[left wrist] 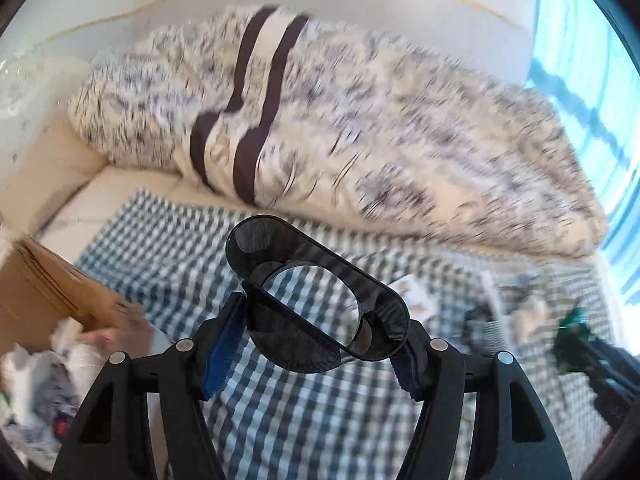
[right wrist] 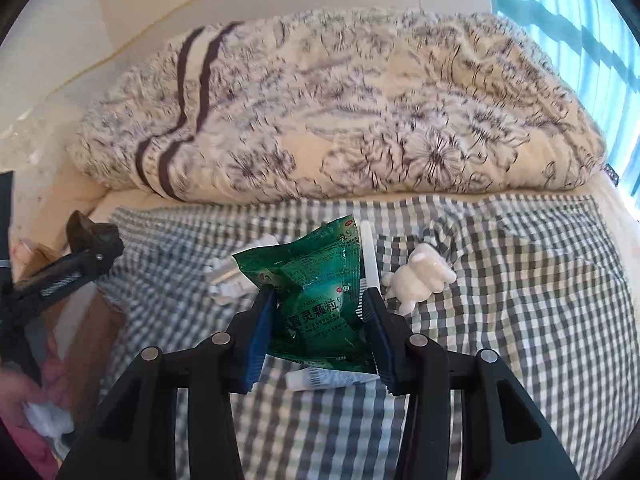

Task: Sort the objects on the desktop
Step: 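Grasp the green medicine packet with the right tool while the left tool grasps the black case, then carry packet and black case into the cardboard box and release both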

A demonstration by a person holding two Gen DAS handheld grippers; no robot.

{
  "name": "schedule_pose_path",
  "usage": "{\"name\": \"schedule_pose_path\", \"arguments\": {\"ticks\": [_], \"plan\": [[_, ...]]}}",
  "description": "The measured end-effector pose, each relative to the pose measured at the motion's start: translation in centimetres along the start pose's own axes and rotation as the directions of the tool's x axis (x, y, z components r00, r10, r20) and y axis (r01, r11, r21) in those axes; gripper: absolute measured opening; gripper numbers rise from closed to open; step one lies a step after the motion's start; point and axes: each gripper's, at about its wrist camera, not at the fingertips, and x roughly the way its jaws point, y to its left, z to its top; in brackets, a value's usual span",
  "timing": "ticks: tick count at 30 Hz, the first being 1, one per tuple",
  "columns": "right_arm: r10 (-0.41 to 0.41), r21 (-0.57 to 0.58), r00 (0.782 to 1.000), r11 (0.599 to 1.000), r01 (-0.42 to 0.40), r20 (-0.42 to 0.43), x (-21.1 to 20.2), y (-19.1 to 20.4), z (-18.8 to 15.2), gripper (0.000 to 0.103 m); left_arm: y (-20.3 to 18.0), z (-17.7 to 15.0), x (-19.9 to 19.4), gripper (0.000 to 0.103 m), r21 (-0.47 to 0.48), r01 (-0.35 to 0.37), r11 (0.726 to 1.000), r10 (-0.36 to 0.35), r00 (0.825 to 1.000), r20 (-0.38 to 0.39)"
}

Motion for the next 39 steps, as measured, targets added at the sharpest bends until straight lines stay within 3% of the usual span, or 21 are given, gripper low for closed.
{"name": "schedule_pose_path", "arguments": {"ticks": [8, 14, 16, 22, 27, 28, 29, 30, 39], "plan": [[0.098, -0.058, 0.995, 0.994, -0.096, 0.032, -6.9, 5.6, -0.7, 0.044, 3.1, 0.3, -10.0, 0.067, 0.007, -0.049, 0.999, 0.049, 0.996, 0.069], [0.228, -0.142, 0.974, 0.963, -0.228, -0.013, -8.5, 14.2, -2.5, 0.044, 8.9, -2.5, -14.9, 0.068, -0.018, -0.081, 0.997, 0.082, 0.994, 0.068], [0.280, -0.164, 0.959, 0.945, -0.283, -0.041, -8.0, 17.9, -3.1, 0.044, 11.5, -4.0, -15.4, 0.068, -0.023, -0.110, 0.994, 0.111, 0.993, 0.045], [0.378, -0.199, 0.916, 0.895, -0.399, -0.136, -4.3, 27.1, -3.1, 0.044, 17.7, -7.1, -14.5, 0.068, -0.072, -0.104, 0.992, 0.103, 0.995, -0.019], [0.362, -0.236, 0.917, 0.889, -0.393, -0.167, -0.1, 32.2, -2.3, 0.049, 19.6, -8.3, -11.7, 0.071, -0.069, -0.084, 0.994, 0.079, 0.995, -0.062], [0.343, -0.244, 0.926, 0.895, -0.373, -0.156, 0.5, 32.6, -2.2, 0.058, 19.7, -8.3, -11.1, 0.090, -0.059, -0.084, 0.995, 0.080, 0.994, -0.069], [0.318, -0.252, 0.937, 0.904, -0.345, -0.143, 1.1, 32.9, -2.1, 0.070, 19.7, -8.3, -10.8, 0.101, -0.048, -0.103, 0.994, 0.100, 0.993, -0.065], [0.296, -0.249, 0.948, 0.915, -0.317, -0.119, 1.4, 32.8, -1.9, 0.092, 19.7, -8.3, -10.7, 0.103, -0.038, -0.125, 0.991, 0.123, 0.991, -0.049], [0.254, -0.159, 0.965, 0.952, -0.261, -0.065, 3.0, 26.8, 0.2, 0.094, 18.6, -6.6, -8.3, 0.103, -0.059, -0.111, 0.992, 0.109, 0.993, -0.037]]}}
